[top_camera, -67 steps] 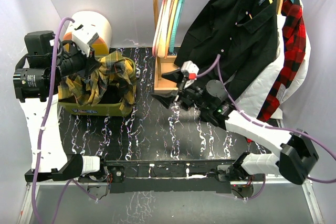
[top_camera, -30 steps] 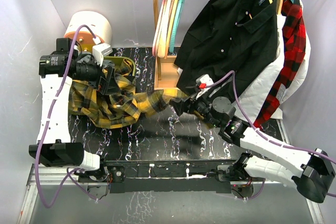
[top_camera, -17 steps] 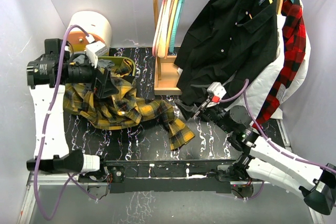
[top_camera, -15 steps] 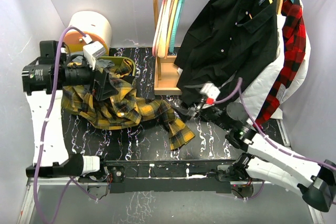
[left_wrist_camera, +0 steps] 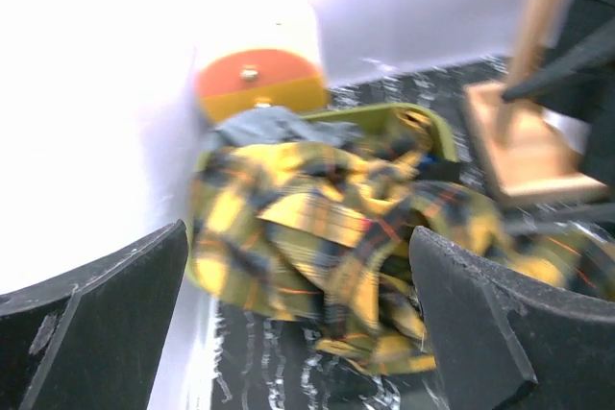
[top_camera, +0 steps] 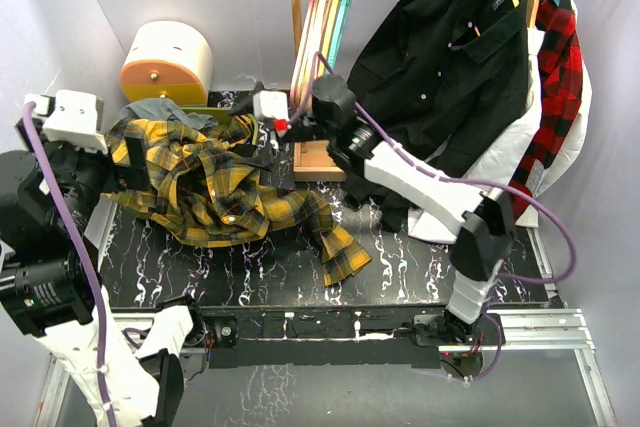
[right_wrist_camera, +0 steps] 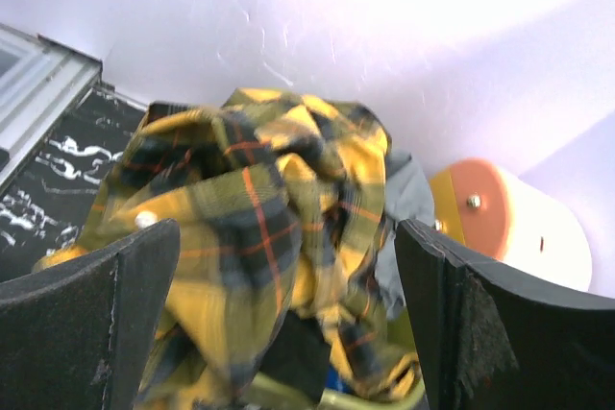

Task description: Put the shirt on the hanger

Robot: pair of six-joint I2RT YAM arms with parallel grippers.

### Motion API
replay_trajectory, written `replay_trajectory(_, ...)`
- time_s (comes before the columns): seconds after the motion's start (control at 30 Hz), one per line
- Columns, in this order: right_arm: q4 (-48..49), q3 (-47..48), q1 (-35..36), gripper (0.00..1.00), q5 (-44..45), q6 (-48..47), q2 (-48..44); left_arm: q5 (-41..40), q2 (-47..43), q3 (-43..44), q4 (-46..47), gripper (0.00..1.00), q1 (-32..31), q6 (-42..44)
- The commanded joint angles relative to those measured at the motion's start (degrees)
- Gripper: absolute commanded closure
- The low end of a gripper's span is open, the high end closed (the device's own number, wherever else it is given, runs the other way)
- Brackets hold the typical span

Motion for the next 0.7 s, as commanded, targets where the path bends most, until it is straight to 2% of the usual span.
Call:
replay_trajectory(0.0,-5.23,16.35,-0.23,0.02,-13.61,2.93,11.00,-24.43,-0.47,-3.19,7.75,0.03,0.85,-2.39)
replay_trajectory(0.13,4.37,21.52,0.05,0.02,-17.90,16.27,18.31,-27.51,-1.81,-2.95,6.15,0.03,0.46,-0.71)
replay_trajectory(0.23,6.13,24.69,1.51,0.02,-15.85,18.12,22.61,-25.78,-2.84,-4.65,3.25,0.03,0.24,-0.02)
replay_trajectory(0.3,7.34,25.35,2.67,0.01,-13.07,18.07,24.36,-21.80,-2.88,-6.56,-0.24,0.03,0.23,1.48)
replay_trajectory(0.37,9.50,25.53,3.64,0.01,-10.45,18.71,25.64,-13.44,-2.07,-8.36,-5.99,0.03,0.23,4.06)
replay_trajectory(0.43,12.21,25.48,4.28,0.06,-7.73,19.89,27.20,-7.78,-0.70,-11.32,-11.82,0.03,0.23,7.11)
replay_trajectory(0.5,15.84,25.48,4.43,0.18,-4.68,22.19,28.41,-6.11,-0.34,-15.71,-14.33,0.03,0.23,9.56)
replay_trajectory(0.57,17.21,25.45,4.39,0.43,-2.89,22.98,28.83,-6.66,-0.81,-19.74,-13.99,0.03,0.22,10.98)
replay_trajectory(0.67,19.72,21.86,4.03,0.89,0.67,22.81,26.38,-6.29,-0.33,-22.63,-14.41,0.03,0.23,11.98)
